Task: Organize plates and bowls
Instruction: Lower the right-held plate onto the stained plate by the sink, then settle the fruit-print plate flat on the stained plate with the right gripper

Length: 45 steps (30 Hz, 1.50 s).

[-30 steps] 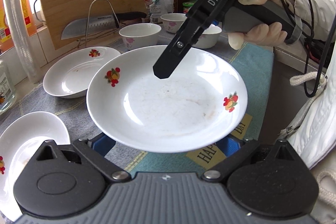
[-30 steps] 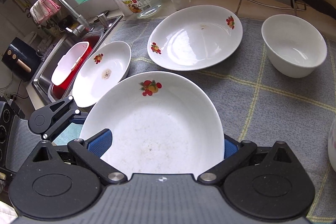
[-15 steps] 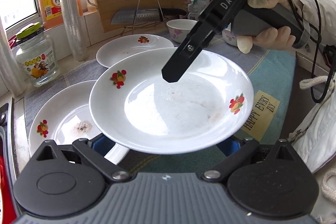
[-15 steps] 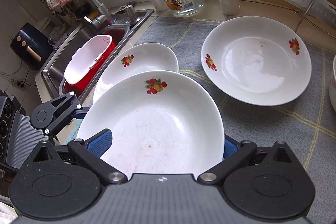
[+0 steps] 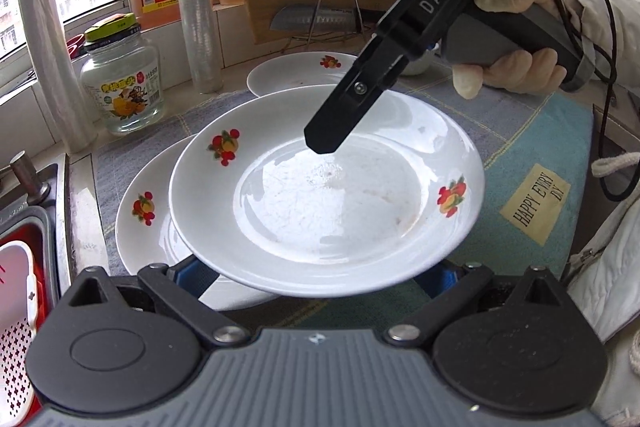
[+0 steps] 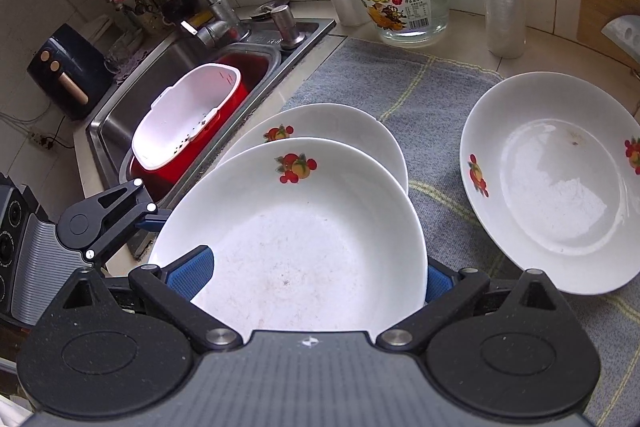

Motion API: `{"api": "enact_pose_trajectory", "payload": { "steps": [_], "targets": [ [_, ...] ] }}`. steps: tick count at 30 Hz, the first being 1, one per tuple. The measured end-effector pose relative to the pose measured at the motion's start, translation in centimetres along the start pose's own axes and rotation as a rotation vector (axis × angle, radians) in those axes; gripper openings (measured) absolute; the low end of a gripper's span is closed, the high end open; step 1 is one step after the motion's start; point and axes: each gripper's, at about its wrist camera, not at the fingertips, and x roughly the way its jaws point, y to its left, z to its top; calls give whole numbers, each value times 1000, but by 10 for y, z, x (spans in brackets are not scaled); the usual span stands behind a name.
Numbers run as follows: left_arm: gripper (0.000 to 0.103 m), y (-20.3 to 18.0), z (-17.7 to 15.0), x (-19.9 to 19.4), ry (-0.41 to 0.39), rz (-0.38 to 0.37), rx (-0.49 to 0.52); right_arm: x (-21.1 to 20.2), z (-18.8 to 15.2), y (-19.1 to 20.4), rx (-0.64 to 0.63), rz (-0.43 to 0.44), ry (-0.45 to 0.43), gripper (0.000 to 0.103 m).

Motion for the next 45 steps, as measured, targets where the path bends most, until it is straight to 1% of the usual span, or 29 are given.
{"api": "enact_pose_trajectory", "payload": {
  "steps": [16,26,36,41,45],
  "targets": [
    [100,24,-3,8,22,-4,-39,29,28,4,-40,-11,16,103],
    [100,32,-1,12,48,-22,-64,36,35,3,-37,-11,17,103],
    [100,44,8,24,98,-80,-51,36,38,-3,-9,-35,16,103],
    [100,54,11,30,126,-110,-58,38,38,-7,9,-45,21,103],
    [100,60,12,34,143,-142,-85,37,37,-10,21,-40,20,103]
  ]
}}
